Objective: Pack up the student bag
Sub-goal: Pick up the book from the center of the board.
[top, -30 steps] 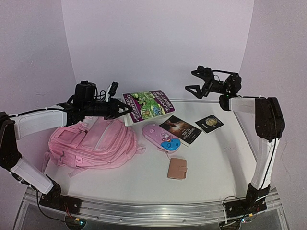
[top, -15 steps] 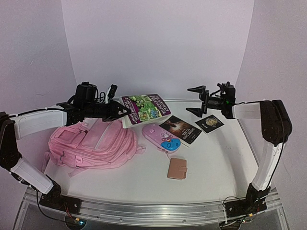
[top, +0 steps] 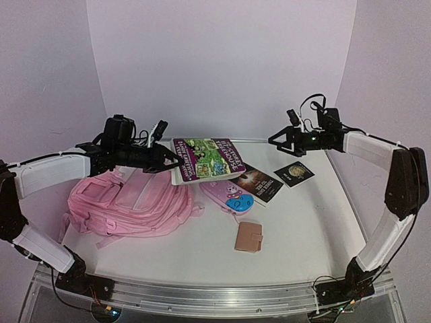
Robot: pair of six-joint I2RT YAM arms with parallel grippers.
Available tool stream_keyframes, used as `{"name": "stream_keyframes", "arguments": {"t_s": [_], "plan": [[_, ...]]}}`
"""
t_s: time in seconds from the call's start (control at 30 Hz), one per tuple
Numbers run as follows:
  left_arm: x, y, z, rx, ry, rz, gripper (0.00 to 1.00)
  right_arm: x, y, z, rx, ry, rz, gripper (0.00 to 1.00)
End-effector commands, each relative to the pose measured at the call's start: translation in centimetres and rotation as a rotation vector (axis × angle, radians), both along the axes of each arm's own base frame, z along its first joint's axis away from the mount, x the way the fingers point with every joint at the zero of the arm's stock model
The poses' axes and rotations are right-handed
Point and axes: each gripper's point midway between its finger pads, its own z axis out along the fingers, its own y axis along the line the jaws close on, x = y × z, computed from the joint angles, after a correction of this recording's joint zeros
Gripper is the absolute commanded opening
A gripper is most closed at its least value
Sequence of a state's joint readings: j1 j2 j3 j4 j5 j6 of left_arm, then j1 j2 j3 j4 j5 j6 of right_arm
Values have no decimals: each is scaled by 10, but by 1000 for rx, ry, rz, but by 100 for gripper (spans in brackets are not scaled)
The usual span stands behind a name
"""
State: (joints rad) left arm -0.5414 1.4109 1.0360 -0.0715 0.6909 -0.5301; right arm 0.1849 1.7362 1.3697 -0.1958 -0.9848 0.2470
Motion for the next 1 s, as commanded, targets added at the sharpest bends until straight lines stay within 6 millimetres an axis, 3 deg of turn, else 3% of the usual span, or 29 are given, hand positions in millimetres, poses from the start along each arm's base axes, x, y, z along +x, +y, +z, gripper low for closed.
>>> {"name": "stream_keyframes", "arguments": {"t_s": [0.0, 0.1, 0.23, 0.53, 0.77, 0.97], "plan": [[-48, -10, 84, -112, -259, -224, 0, -45, 1, 51, -20, -340, 214, 98], [-64, -11, 88, -108, -296, -285, 0, -51, 13, 74, 146, -205, 300, 98], [-79, -11, 94, -125, -343, -334, 0, -64, 20, 83, 296, -54, 430, 98], [-93, -26, 93, -145, -349, -414, 0, -106, 49, 109, 297, -108, 533, 98], [-97, -32, 99, -167, -360, -440, 0, -110, 66, 91, 265, -98, 541, 98], [-98, -32, 103, -176, -375, -434, 0, -135, 83, 83, 270, -97, 618, 98]]}}
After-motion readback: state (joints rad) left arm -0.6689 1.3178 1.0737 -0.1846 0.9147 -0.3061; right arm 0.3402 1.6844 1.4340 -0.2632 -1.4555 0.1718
